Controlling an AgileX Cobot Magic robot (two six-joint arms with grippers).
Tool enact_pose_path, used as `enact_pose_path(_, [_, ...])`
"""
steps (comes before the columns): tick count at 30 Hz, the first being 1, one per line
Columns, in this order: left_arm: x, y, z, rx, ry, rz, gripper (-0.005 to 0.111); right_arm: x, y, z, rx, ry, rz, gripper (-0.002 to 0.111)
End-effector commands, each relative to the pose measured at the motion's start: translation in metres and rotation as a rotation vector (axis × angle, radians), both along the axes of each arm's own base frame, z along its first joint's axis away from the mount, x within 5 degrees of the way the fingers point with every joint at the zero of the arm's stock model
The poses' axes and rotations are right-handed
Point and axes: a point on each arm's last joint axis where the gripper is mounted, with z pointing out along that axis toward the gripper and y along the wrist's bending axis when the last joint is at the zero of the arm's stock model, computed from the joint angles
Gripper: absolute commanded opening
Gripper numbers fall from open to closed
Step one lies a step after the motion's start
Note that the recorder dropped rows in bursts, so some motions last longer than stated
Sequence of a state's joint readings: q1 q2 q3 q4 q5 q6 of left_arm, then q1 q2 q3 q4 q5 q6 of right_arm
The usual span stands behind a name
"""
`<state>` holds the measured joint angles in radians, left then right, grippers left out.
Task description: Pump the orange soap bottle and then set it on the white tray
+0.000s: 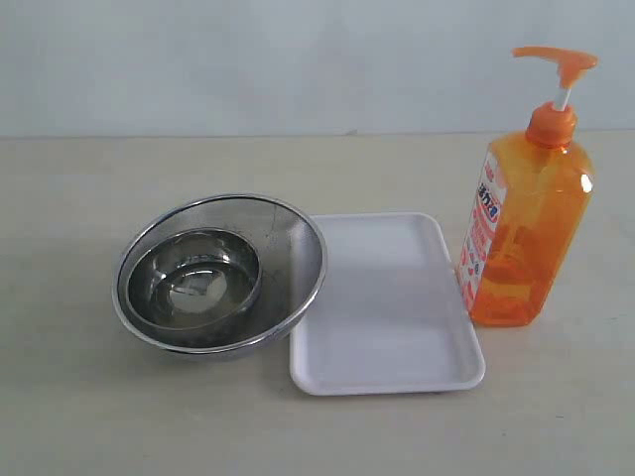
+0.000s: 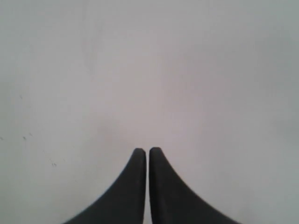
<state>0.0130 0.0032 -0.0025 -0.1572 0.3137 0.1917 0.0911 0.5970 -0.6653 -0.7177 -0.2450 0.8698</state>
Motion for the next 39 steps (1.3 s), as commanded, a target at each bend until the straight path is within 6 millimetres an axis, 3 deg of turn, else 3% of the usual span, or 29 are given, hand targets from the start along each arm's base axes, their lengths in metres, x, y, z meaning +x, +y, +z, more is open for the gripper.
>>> enact_pose_path(1, [0.0,0.0,-0.001,-0.002,-0.001,0.002,0.005,0.027,-0.003,-0.017,-0.023,0.159,-0.065,0.0])
enact_pose_path(10, [0.0,0.0,-0.001,-0.002,-0.001,0.002,0.005,0.032,0.001,-0.059,0.066,0.282,-0.006,0.0])
enact_pose_path(14, [0.0,0.0,-0.001,-0.002,-0.001,0.002,0.005,0.033,0.001,-0.066,0.068,0.306,-0.007,0.0])
enact_pose_path(20, [0.0,0.0,-0.001,-0.002,-0.001,0.002,0.005,0.032,0.001,-0.07,-0.06,0.183,-0.028,0.0])
enact_pose_path(24, [0.0,0.0,-0.001,-0.002,-0.001,0.002,0.005,0.026,0.002,-0.094,-0.063,0.086,-0.017,0.0])
enact_pose_path(32, [0.0,0.0,-0.001,-0.002,-0.001,0.002,0.005,0.013,0.004,-0.14,-0.072,0.095,0.011,0.0])
enact_pose_path(39, [0.0,0.0,-0.001,-0.002,-0.001,0.002,0.005,0.022,0.012,-0.159,-0.148,0.174,0.084,0.004])
